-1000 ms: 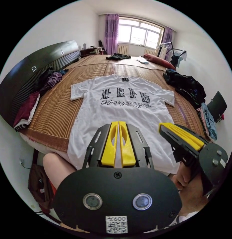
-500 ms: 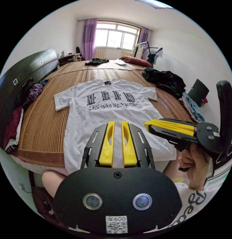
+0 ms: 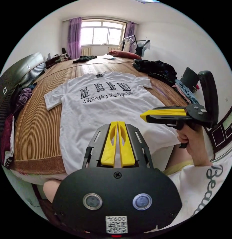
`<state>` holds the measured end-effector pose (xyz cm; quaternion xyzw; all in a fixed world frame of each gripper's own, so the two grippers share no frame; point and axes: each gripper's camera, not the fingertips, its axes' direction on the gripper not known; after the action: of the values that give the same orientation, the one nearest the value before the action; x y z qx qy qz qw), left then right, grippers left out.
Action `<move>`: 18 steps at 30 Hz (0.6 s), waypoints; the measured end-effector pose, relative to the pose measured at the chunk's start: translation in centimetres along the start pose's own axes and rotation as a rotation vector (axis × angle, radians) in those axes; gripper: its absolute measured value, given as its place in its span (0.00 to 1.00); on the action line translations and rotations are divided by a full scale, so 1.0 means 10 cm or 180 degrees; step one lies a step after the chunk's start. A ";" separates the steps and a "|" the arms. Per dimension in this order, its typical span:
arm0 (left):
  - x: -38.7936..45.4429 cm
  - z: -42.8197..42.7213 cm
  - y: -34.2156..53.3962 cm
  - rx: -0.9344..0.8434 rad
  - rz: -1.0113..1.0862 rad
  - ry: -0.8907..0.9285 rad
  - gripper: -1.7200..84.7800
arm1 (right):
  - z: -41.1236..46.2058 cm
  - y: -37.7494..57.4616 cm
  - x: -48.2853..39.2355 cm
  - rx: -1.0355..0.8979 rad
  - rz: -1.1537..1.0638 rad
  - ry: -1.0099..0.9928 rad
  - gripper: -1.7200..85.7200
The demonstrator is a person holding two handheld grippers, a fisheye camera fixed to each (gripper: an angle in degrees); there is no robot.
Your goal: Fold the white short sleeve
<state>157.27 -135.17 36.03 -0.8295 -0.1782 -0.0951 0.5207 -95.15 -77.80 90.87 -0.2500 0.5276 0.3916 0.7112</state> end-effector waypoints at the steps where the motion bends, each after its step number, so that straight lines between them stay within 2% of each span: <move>1: 0.01 -0.02 0.00 0.0035 0.0055 -0.0012 0.02 | 0.00 -0.01 0.00 0.0003 -0.0026 0.0050 0.01; 3: 0.06 0.02 -0.01 0.0007 0.0113 -0.0146 0.02 | 0.05 -0.04 -0.04 -0.0024 -0.0211 0.0179 0.01; 9: 0.14 0.27 -0.01 -0.0329 0.0067 -0.0214 0.03 | 0.24 -0.09 -0.02 -0.0394 -0.0135 0.0212 0.01; 14: 0.09 0.15 -0.13 -0.0307 -0.0006 -0.0078 0.03 | 0.12 -0.22 -0.07 -0.0415 -0.0149 0.0252 0.01; 18: 0.16 0.02 -0.29 -0.0443 0.0116 -0.0214 0.03 | 0.00 -0.31 -0.07 -0.0472 -0.0141 0.0359 0.01</move>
<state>157.54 -133.50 38.91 -0.8695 -0.1734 -0.0698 0.4571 -92.65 -79.77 91.37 -0.3352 0.5307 0.3990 0.6684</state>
